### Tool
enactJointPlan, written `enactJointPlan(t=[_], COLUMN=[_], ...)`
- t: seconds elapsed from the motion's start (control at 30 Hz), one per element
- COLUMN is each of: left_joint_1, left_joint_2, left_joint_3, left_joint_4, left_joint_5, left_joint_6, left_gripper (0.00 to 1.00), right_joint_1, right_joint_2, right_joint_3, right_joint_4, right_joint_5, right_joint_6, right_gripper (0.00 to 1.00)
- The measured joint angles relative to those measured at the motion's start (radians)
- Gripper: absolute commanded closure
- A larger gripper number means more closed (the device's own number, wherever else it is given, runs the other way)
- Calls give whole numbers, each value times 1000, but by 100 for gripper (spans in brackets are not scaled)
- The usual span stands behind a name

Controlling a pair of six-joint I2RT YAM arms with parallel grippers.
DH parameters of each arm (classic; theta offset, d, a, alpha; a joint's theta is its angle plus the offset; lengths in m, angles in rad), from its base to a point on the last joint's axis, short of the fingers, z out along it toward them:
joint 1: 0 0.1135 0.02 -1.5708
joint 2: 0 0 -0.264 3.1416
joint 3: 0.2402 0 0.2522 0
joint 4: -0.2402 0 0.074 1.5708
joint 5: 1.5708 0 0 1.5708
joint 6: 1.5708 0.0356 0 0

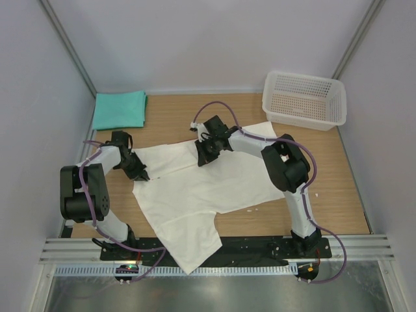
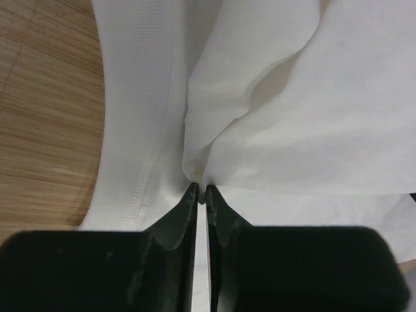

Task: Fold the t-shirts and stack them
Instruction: Fold the tshirt

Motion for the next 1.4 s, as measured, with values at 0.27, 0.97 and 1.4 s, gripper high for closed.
enactJointPlan(t=[0.27, 0.97, 1.4], left_joint_1=[5, 7, 61], left_joint_2=[-82, 98, 256], left_joint_3=[-15, 92, 299], left_joint_4=[-53, 29, -66], left_joint_5=[13, 51, 56], left_joint_6=[-1, -36, 23], left_gripper=[56, 68, 63], right_joint_1=[-13, 17, 44], right_joint_2=[-55, 109, 173], right_joint_3=[-24, 254, 290], right_joint_4=[-84, -42, -20], right_joint_5=[47, 23, 84], right_joint_6=[-10, 214, 217], right_gripper=[76, 71, 63])
